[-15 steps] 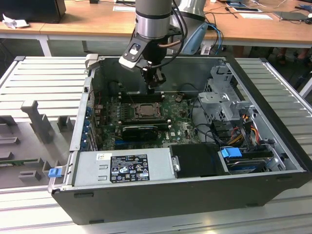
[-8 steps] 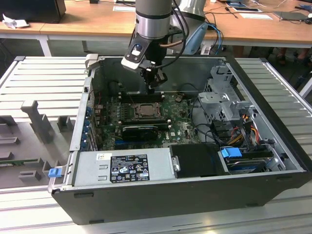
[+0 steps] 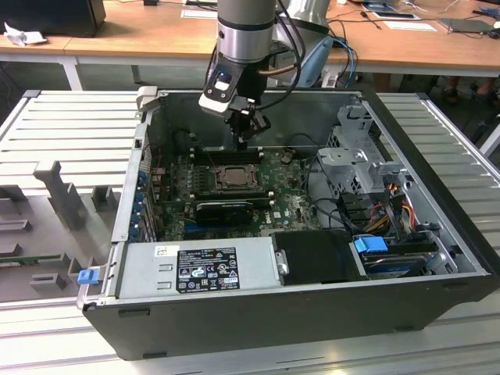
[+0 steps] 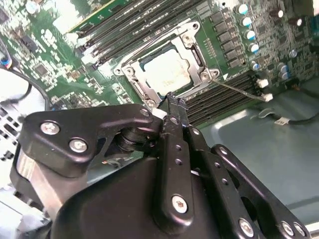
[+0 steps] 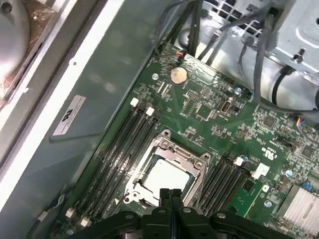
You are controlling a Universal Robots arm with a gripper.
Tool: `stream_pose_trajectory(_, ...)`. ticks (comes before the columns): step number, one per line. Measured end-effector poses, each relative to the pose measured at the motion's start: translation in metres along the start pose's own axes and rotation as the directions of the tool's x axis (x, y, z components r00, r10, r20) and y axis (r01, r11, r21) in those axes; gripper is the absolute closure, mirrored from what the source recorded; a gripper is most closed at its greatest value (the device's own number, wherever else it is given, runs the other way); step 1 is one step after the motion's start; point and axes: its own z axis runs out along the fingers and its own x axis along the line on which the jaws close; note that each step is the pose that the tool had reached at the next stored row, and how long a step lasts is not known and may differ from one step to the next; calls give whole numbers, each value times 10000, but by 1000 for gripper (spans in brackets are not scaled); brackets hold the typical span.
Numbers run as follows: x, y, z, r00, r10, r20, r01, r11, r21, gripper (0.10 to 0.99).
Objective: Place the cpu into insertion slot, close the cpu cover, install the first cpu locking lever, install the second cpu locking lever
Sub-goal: 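Install the first cpu locking lever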
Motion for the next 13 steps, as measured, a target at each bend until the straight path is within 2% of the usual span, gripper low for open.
stream_pose_trajectory(2, 0, 0, 2, 9976, -697, -17, 697, 9976, 9, 980)
stream_pose_trajectory(4, 0, 0, 7, 9903, -1390, -34, 1391, 9903, 16, 980)
stream_pose_trajectory(6, 0, 0, 10, 9847, -1740, -43, 1740, 9847, 19, 980)
stream_pose_trajectory(7, 0, 0, 11, 9791, -2034, -51, 2034, 9791, 22, 980)
stream_pose_trajectory(11, 0, 0, 13, 9466, -3223, -84, 3223, 9466, 28, 980)
stream_pose_trajectory(13, 0, 0, 13, 9342, -3566, -93, 3566, 9342, 29, 980)
